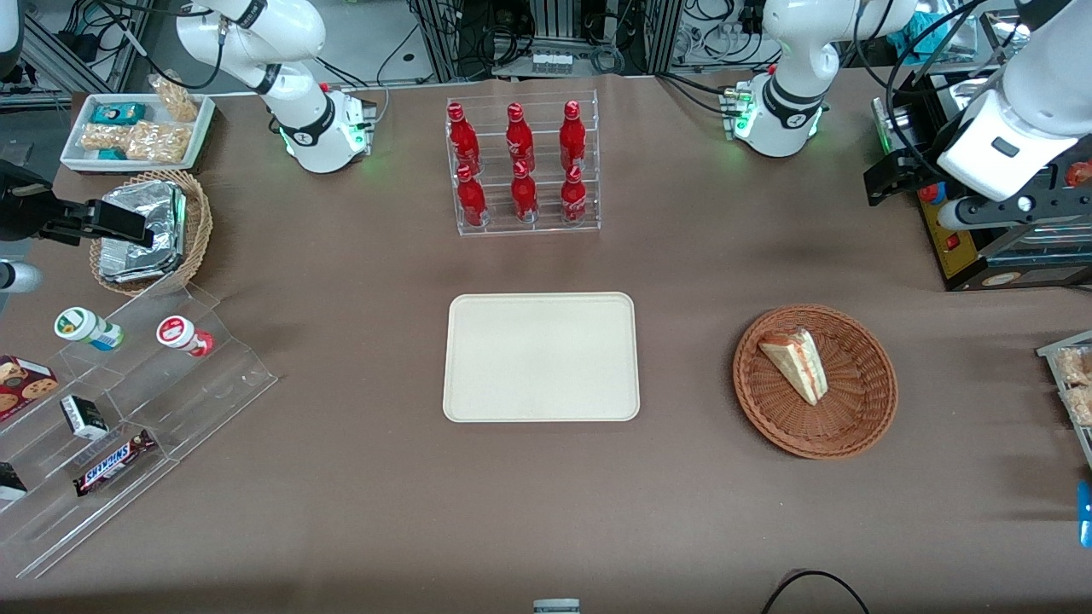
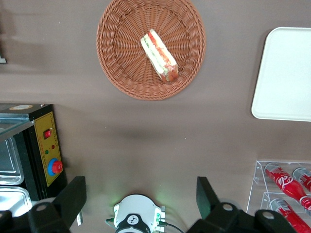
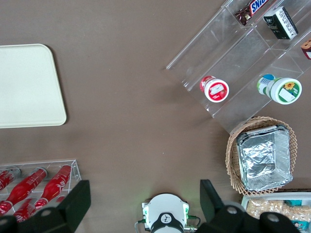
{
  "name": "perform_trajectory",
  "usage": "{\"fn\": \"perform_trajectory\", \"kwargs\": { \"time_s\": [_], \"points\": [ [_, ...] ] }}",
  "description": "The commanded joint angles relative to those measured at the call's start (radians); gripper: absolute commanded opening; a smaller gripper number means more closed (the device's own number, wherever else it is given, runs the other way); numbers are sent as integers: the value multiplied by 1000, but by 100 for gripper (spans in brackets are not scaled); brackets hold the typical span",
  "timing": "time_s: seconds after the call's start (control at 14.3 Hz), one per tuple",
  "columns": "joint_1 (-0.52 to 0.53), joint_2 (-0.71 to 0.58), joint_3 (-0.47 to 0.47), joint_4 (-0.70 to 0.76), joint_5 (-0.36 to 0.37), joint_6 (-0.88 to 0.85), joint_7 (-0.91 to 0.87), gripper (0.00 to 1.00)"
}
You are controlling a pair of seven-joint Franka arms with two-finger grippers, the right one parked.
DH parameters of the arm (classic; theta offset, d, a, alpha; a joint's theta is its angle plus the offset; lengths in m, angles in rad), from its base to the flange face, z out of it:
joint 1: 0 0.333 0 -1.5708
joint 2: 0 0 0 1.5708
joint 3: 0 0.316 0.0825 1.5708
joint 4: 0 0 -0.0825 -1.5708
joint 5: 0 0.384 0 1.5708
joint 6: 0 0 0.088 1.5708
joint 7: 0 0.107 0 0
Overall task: Place sandwich from basket to tray
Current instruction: 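Move the left gripper over the sandwich in the wicker basket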
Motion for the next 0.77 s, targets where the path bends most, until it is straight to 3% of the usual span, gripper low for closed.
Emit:
{"fn": "perform_trajectory", "kwargs": {
  "time_s": [0.0, 0.28, 0.7],
  "points": [
    [-6, 22, -1, 31, 16, -23, 20, 100],
    [0, 30, 2, 35, 7, -21, 5, 100],
    [3, 160, 4, -33, 17, 55, -93, 100]
  ]
}}
